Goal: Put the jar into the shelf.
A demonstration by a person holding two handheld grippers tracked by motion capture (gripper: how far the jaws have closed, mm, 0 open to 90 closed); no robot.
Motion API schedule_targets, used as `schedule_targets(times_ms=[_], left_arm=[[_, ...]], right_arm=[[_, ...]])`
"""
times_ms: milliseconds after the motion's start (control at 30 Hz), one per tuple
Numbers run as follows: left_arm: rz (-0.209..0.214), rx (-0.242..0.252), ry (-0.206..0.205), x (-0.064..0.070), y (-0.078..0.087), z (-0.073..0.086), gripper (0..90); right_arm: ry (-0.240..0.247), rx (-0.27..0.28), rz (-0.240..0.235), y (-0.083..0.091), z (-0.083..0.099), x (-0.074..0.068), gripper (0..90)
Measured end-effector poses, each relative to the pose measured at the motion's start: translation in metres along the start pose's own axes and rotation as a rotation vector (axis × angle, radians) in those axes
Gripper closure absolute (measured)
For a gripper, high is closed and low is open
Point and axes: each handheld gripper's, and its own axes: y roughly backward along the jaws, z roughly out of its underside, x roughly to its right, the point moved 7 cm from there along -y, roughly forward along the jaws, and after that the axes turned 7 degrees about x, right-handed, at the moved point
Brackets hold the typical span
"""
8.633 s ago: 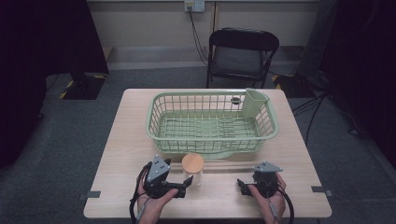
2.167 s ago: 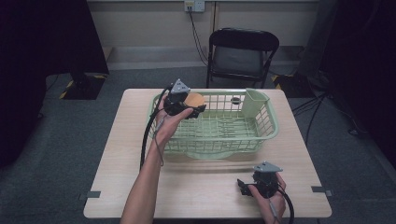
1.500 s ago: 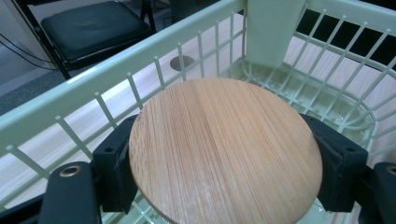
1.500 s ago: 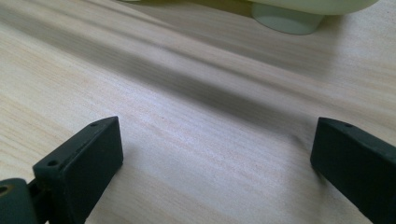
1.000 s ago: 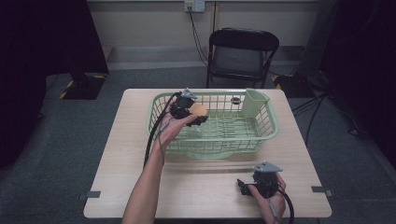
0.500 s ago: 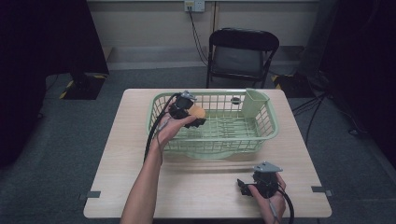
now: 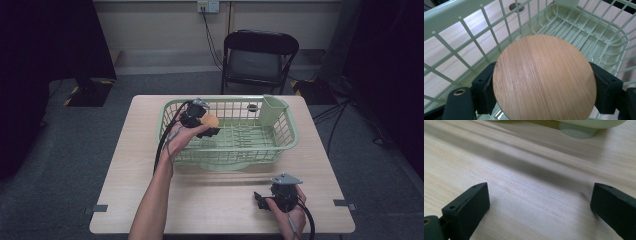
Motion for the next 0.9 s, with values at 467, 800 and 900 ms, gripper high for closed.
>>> schedule_targets(times_ms=[467, 800, 900], left_arm=[[-0.018, 0.083, 0.046, -0.002, 0.008, -0.008, 2.6], [-0.052, 0.158, 0.080, -0.005, 0.022, -0.018, 3.4], [-0.072, 0.176, 0.074, -0.005, 0.026, -0.020, 2.7]], right_arm=[[0.000, 0.000, 0.000, 0.000, 0.000, 0.000, 1.5], [-0.001, 0.001, 0.000, 0.000, 0.000, 0.000, 1.5], [0.000, 0.000, 0.000, 0.000, 0.000, 0.000, 1.5]])
